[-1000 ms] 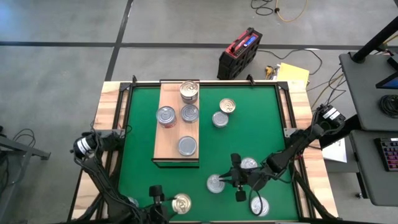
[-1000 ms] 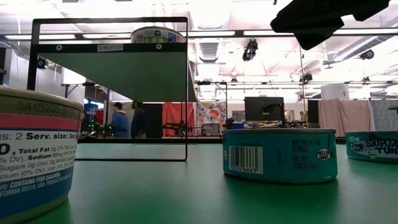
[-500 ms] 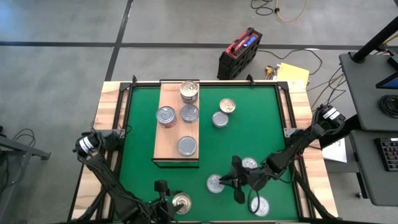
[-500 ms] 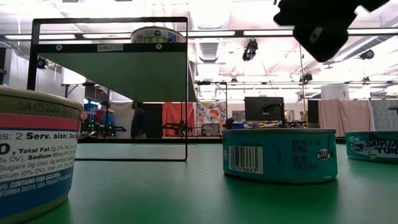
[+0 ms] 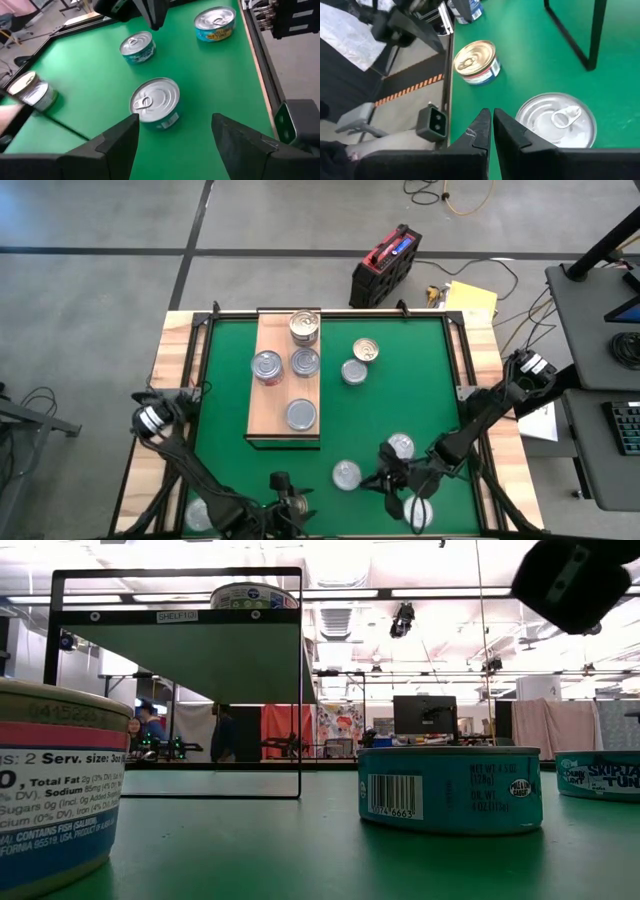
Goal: Stack canned seafood by type on shelf
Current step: Put the green and blue tuna can on the shelf
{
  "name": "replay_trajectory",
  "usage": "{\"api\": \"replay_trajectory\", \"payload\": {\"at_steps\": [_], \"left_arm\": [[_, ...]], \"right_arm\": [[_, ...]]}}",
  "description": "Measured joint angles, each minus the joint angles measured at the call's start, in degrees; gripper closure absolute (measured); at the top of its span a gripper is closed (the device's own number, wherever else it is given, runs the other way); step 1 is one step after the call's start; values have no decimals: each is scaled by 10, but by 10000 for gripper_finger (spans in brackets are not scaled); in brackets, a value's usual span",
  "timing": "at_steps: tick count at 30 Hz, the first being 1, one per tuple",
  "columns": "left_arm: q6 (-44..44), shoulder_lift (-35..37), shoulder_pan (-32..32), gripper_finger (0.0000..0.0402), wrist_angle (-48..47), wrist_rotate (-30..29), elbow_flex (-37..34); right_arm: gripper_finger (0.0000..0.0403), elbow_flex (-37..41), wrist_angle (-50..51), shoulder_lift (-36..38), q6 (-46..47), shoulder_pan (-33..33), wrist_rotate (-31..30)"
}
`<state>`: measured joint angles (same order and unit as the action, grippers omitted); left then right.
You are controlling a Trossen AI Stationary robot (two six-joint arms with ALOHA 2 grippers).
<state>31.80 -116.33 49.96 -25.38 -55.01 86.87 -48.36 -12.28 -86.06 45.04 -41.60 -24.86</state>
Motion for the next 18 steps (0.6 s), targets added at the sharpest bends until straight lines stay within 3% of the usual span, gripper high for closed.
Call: {"api": "replay_trajectory", "payload": {"at_steps": [8, 14, 18], "left_arm": [[-16, -36, -12, 169, 82, -21, 3], [-67, -67, -26, 169, 212, -26, 3], [-62, -82, -41, 169, 244, -24, 4]], "right_arm": [[390, 0, 29, 0, 49, -4, 34], [390, 0, 99, -6, 103, -1, 12], [390, 0, 109, -13, 114, 8, 8]]}}
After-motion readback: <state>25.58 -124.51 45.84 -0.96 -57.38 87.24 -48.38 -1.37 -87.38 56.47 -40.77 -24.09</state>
